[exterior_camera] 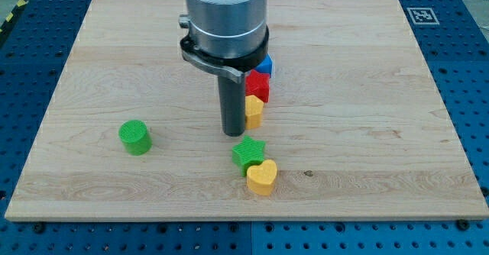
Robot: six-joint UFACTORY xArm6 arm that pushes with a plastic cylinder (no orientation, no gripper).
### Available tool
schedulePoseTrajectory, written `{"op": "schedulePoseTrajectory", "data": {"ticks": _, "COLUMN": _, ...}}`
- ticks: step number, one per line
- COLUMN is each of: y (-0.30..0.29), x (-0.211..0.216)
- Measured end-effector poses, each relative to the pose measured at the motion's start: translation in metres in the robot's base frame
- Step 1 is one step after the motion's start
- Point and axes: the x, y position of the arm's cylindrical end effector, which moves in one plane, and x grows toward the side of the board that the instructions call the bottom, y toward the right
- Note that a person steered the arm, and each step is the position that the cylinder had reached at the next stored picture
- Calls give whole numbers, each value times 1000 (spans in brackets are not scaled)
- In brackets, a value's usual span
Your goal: Push the green circle closer to the green star
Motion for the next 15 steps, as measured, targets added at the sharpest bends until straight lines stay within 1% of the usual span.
{"op": "schedulePoseTrajectory", "data": {"ticks": 2, "y": -5, "x": 0}}
{"op": "schedulePoseTrajectory", "data": {"ticks": 3, "y": -45, "x": 0}}
{"op": "schedulePoseTrajectory", "data": {"ticks": 4, "y": -102, "x": 0}}
{"op": "schedulePoseTrajectory", "data": {"ticks": 5, "y": -131, "x": -22}}
{"op": "schedulePoseTrajectory", "data": {"ticks": 6, "y": -143, "x": -52}}
{"op": "schedulePoseTrajectory", "data": {"ticks": 7, "y": -190, "x": -50}}
{"op": "schedulePoseTrajectory", "data": {"ticks": 8, "y": -204, "x": -11}}
{"op": "schedulePoseTrajectory", "data": {"ticks": 9, "y": -204, "x": 3}}
{"op": "schedulePoseTrajectory", "data": {"ticks": 10, "y": -203, "x": 3}}
{"op": "schedulePoseTrajectory", "data": {"ticks": 11, "y": -193, "x": 14}}
{"op": "schedulePoseTrajectory", "data": {"ticks": 12, "y": -175, "x": 14}}
{"op": "schedulePoseTrajectory", "data": {"ticks": 13, "y": -145, "x": 14}}
{"op": "schedulePoseTrajectory", "data": {"ticks": 15, "y": -118, "x": 36}}
